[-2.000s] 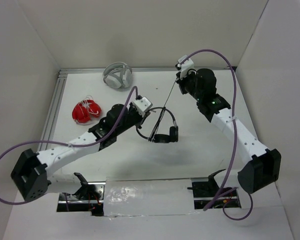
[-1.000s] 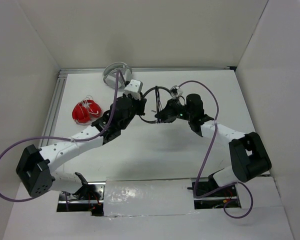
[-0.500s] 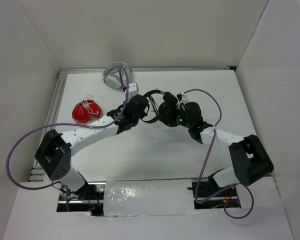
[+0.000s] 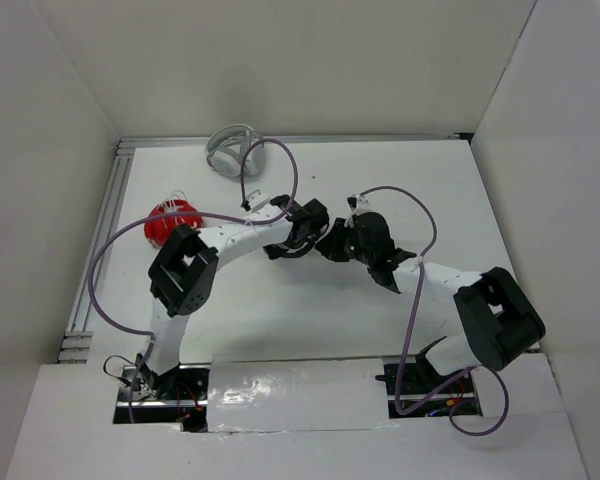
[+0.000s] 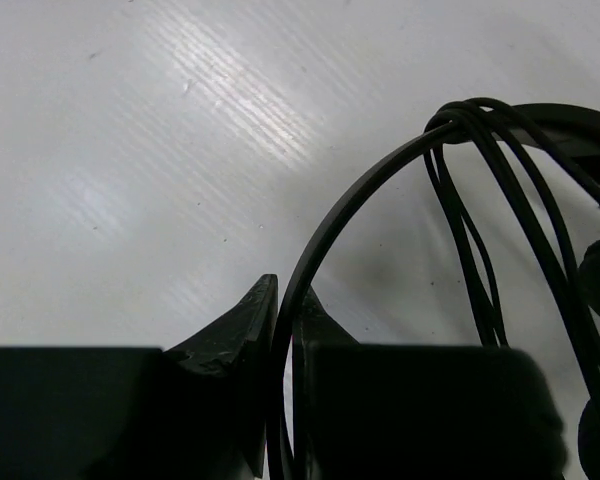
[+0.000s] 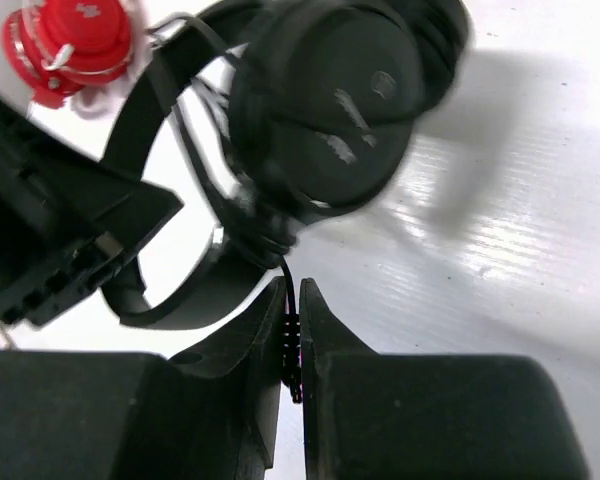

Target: Wrap the headphones

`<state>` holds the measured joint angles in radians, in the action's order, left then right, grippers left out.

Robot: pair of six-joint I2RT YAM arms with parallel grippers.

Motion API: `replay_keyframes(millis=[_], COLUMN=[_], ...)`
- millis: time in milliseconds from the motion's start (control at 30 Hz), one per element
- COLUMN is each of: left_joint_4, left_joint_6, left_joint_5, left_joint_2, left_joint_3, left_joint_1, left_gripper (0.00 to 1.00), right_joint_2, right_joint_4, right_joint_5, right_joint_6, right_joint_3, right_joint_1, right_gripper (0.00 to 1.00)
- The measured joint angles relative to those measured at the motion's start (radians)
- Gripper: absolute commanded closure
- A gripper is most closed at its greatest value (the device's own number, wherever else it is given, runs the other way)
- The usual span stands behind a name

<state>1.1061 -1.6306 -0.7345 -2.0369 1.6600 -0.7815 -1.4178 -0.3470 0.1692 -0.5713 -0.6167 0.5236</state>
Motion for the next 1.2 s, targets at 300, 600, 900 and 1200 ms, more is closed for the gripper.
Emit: replay_keyframes(millis=[300, 600, 900, 1200], left_joint_4=[0.151, 0.162, 0.203, 0.202], left_joint_6=[-0.179, -0.289, -0.336, -0.340], left_joint_5=[-0.061, -0.099, -0.095, -0.089], left_joint_2=[-0.048, -0.117, -0.119, -0.107], left_joint_3=[0.022, -0.016, -0.065, -0.121], left_joint_1=[-0.022, -0.045, -0.057, -0.088], left_gripper=[1.00, 0.86, 0.01, 0.01], right_joint_2=[-0.095, -0.183, -0.197, -0.194], right_joint_4=[0.040, 0.089, 0.141, 0.154], right_joint_5=[-0.055, -0.083, -0.109, -0.115], right_joint_6=[-0.001, 0.002, 0.011, 0.019], right_joint_3=[-0.056, -0.110, -0.113, -0.113], right_joint_1=[0.007, 0.007, 0.006, 0.020], right_gripper=[0.81, 0.76, 0.66, 0.61])
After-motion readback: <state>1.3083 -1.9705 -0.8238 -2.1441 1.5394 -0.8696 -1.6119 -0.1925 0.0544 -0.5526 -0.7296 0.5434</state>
